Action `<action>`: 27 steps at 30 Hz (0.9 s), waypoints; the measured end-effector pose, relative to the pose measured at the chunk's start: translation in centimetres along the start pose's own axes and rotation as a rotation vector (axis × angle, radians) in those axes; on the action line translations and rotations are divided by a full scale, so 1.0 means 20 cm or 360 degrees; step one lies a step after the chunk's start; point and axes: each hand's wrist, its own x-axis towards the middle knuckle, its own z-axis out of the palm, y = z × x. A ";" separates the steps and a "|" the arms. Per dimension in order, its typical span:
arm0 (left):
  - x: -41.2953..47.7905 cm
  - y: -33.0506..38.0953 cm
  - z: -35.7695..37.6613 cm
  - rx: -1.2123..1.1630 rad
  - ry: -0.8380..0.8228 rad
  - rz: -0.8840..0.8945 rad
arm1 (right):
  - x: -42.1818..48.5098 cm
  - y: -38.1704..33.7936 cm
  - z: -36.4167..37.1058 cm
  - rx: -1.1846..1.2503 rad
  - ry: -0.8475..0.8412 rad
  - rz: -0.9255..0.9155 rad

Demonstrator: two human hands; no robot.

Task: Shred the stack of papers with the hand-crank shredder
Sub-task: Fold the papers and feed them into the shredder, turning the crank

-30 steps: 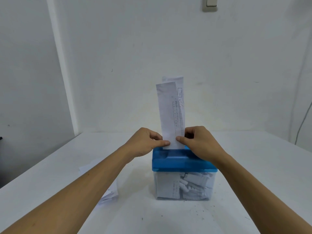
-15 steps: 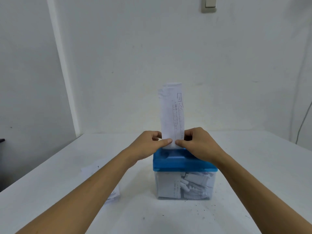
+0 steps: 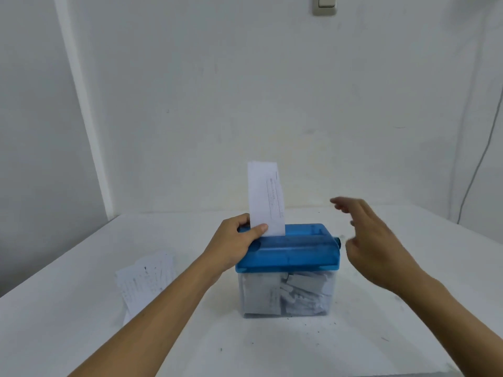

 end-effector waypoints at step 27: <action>-0.04 -0.01 0.00 0.0088 -0.0155 -0.0012 | -0.19 0.00 0.18 -0.0711 -0.0476 0.0213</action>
